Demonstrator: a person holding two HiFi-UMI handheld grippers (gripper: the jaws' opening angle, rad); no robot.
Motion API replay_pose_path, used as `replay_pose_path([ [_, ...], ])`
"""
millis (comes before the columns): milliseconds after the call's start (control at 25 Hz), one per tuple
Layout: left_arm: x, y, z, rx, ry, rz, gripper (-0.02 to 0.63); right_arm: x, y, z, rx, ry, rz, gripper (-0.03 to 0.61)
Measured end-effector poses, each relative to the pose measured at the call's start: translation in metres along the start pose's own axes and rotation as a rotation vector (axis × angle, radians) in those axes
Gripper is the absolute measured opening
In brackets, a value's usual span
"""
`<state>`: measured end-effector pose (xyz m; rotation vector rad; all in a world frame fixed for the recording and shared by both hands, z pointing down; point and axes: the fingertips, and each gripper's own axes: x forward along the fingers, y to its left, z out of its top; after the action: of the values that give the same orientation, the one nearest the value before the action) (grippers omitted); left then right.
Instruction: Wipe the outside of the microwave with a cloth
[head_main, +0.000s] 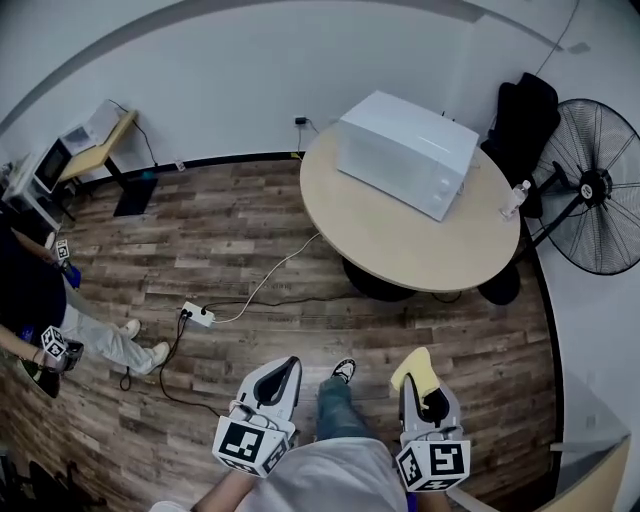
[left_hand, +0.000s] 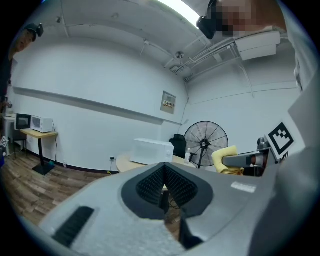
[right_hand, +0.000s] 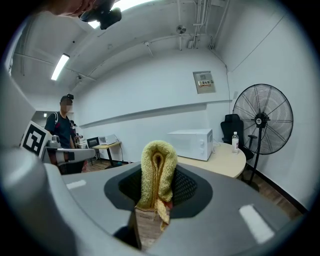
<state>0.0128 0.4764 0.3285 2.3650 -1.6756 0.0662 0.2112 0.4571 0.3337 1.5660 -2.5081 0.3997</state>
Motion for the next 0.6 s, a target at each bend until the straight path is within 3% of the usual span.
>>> replay_pose_path([
  [600, 0.171, 0.073, 0.053, 0.026, 0.026, -0.023, 0.000, 0.174, -0.067, 0.057, 0.022, -0.001, -0.018, 0.129],
])
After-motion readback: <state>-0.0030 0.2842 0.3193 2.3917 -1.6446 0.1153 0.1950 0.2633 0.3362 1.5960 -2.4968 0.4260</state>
